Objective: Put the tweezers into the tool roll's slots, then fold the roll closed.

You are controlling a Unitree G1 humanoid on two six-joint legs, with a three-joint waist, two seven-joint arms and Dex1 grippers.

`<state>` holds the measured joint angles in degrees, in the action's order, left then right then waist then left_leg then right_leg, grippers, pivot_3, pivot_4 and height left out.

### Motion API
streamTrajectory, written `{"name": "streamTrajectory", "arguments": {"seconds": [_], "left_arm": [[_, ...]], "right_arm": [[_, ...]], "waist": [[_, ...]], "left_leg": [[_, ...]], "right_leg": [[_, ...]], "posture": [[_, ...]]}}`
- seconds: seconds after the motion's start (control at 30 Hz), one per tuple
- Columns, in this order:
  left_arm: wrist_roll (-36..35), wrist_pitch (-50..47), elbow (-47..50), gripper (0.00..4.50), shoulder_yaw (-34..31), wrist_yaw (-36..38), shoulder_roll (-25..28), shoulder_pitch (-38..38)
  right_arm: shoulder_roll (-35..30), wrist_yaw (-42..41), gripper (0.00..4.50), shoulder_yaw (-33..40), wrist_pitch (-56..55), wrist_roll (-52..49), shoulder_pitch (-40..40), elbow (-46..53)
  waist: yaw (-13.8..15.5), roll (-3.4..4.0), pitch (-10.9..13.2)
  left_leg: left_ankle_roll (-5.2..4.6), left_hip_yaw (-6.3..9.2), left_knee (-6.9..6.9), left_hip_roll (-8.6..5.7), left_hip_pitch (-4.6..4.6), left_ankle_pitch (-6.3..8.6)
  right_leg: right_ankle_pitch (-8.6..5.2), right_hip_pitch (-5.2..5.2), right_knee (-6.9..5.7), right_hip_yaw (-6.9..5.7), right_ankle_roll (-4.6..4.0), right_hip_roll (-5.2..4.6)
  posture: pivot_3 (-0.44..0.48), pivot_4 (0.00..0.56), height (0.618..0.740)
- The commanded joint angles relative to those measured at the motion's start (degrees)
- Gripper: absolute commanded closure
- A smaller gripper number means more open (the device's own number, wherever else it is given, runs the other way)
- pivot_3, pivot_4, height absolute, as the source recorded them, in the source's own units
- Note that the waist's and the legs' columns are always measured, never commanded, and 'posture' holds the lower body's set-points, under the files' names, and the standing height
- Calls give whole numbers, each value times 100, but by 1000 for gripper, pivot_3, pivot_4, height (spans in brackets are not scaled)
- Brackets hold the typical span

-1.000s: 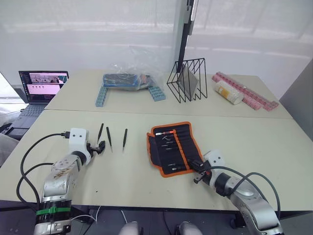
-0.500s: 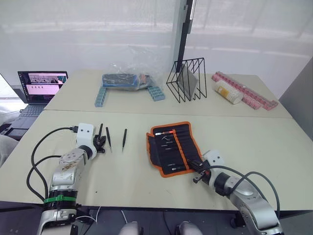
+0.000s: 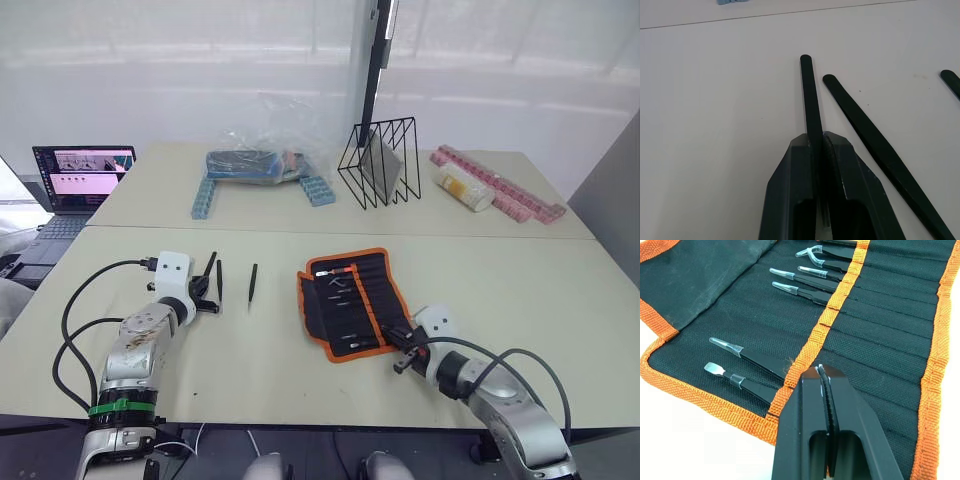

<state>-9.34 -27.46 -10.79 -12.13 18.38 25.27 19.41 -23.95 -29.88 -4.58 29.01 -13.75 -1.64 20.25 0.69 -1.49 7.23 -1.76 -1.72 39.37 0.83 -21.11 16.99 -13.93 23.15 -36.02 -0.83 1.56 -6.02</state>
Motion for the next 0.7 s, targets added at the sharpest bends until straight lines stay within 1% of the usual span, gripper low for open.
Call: {"name": "streamTrajectory", "arguments": {"seconds": [0.03, 0.27, 0.43, 0.53, 0.7], "left_arm": [[34, 76, 227, 4492, -141, -14, 208, -128], [-17, 333, 1191, 4492, -125, 528, 855, -267], [-311, 398, 1844, 4492, -54, 1090, 1074, -247], [-516, 314, 2156, 4492, 193, 1557, 1137, -90], [-829, -365, 2434, 4492, 1012, 2189, 1039, 512]], "right_arm": [[-30, -32, 4500, -100, 158, 7, -84, -76], [-50, -48, 4500, -152, 168, 37, -67, -104], [-46, -55, 4500, -173, 164, 41, -60, -119], [-30, -49, 4500, -207, 160, 49, -57, -132], [-24, -32, 4500, -314, 185, 104, 0, -188]], "waist": [[-5, -3, 6], [-28, -33, 29], [-21, -32, 30], [-21, -32, 30], [-14, -32, 30]], "left_leg": [[0, 0, -2, 0, -1, 0], [2, 0, -31, 0, -11, 0], [3, 0, -41, -1, -12, 0], [4, 2, -41, -1, -16, 0], [5, -1, -39, -2, -17, -3]], "right_leg": [[0, 1, 0, 0, 0, -1], [0, 19, 16, 1, -1, -8], [0, 20, 27, 9, -1, -40], [0, 21, 28, 12, -1, -42], [0, 17, 27, 2, -1, -29]], "posture": [[0, 150, 722], [0, 150, 722], [0, 150, 722], [0, 150, 722], [0, 150, 722]]}}
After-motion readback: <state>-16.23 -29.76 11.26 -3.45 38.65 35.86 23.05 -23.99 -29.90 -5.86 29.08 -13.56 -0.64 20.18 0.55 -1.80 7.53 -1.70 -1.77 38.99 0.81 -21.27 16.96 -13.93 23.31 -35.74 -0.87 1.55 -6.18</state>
